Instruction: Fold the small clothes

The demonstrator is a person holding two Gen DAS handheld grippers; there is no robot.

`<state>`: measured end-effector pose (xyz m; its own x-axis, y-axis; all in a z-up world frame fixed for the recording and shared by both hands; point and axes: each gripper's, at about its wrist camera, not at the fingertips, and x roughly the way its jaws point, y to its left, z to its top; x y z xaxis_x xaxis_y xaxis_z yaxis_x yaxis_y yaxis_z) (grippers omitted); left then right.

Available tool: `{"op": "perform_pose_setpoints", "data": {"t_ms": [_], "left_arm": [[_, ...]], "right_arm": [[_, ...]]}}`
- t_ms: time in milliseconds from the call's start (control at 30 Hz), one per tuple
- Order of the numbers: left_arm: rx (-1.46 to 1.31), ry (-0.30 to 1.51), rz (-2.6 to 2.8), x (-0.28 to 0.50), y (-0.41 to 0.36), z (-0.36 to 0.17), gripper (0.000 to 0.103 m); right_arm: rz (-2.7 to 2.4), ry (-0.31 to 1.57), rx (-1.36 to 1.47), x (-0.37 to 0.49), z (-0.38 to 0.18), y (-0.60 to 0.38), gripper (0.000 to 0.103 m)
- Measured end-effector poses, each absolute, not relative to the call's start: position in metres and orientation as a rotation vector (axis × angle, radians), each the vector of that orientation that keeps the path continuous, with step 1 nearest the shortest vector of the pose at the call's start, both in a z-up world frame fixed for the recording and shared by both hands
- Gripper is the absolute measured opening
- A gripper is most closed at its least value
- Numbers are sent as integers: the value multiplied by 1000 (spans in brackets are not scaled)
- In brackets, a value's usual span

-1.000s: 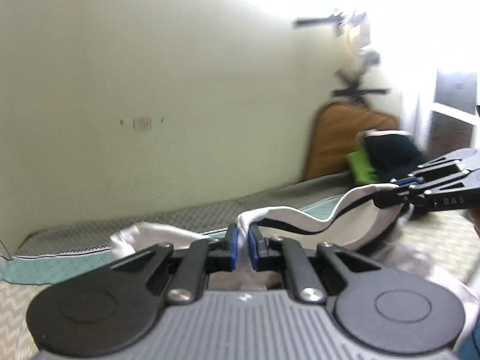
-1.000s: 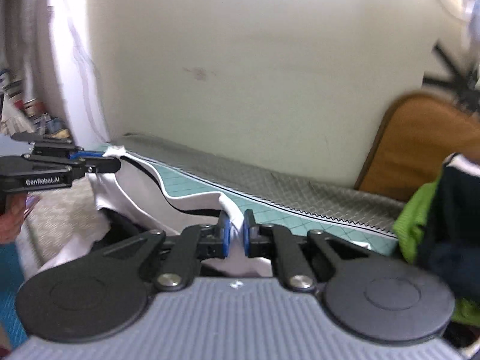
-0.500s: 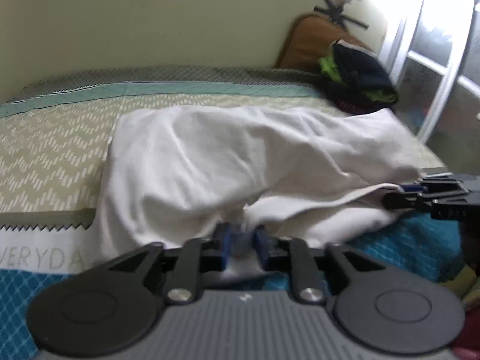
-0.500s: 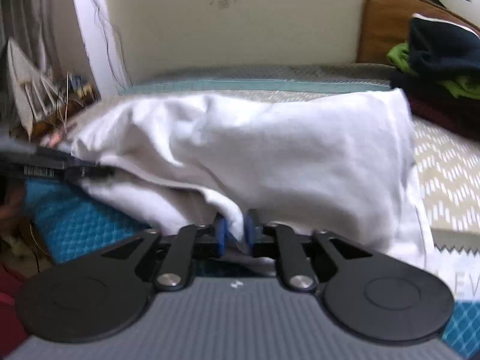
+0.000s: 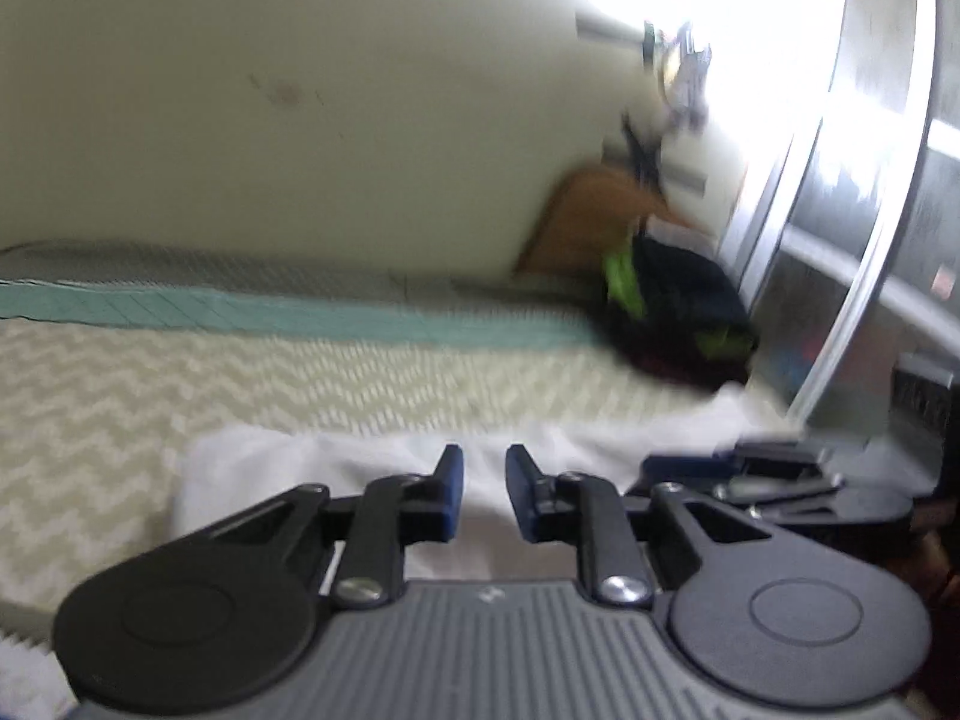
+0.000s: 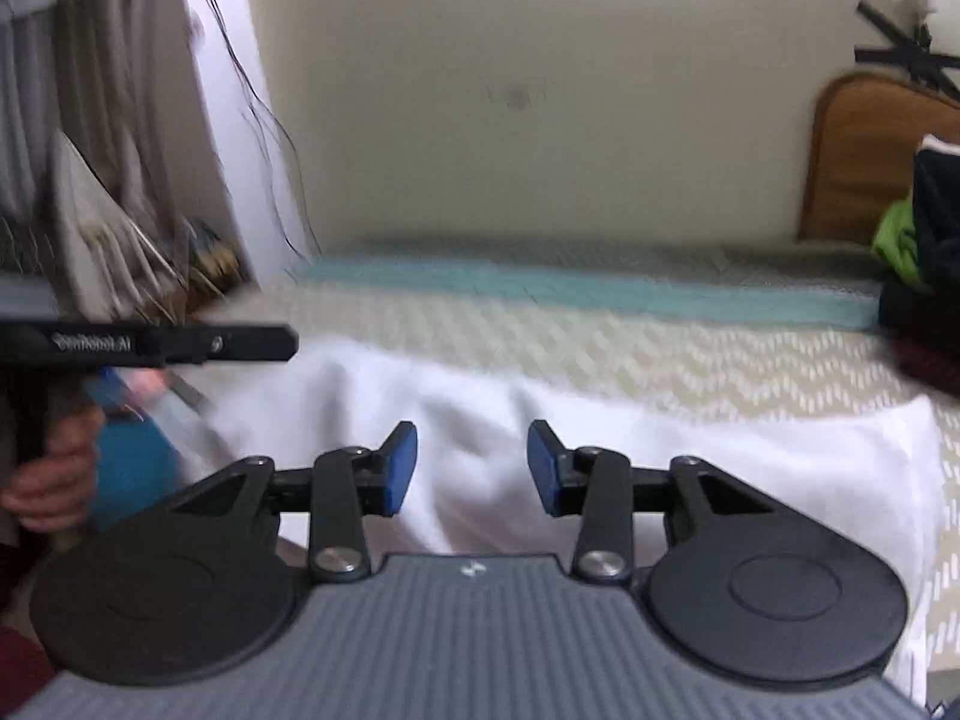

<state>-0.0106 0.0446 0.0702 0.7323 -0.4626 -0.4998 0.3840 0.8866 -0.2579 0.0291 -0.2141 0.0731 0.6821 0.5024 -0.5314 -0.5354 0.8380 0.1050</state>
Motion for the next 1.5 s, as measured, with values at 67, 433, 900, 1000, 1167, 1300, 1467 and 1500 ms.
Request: {"op": "perform_pose_setpoints", "data": {"t_ms": [67, 433, 900, 1000, 1167, 1300, 1467, 1500], "left_arm": [[-62, 688, -399, 8, 30, 47, 14], [-25, 687, -367, -6, 32, 43, 9], [0, 696, -540, -28, -1, 28, 18], [-17, 722, -547, -27, 2, 35, 24], [-135, 668, -602, -23, 16, 57, 32], [-209, 668, -617, -4, 13, 69, 41], [-217, 711, -634, 19, -5, 66, 28], [-209, 722, -638, 23, -9, 63, 22]], "right_arm": [[454, 566, -149, 39, 61, -238, 33], [345, 598, 167, 40, 52, -333, 10], [458, 627, 251, 10, 34, -341, 32], [458, 585, 304, 0, 49, -355, 39], [334, 546, 486, -8, 57, -401, 51], [284, 626, 644, -3, 39, -419, 56], [286, 672, 640, 9, 34, -410, 57], [287, 682, 643, 13, 32, -408, 57]]}}
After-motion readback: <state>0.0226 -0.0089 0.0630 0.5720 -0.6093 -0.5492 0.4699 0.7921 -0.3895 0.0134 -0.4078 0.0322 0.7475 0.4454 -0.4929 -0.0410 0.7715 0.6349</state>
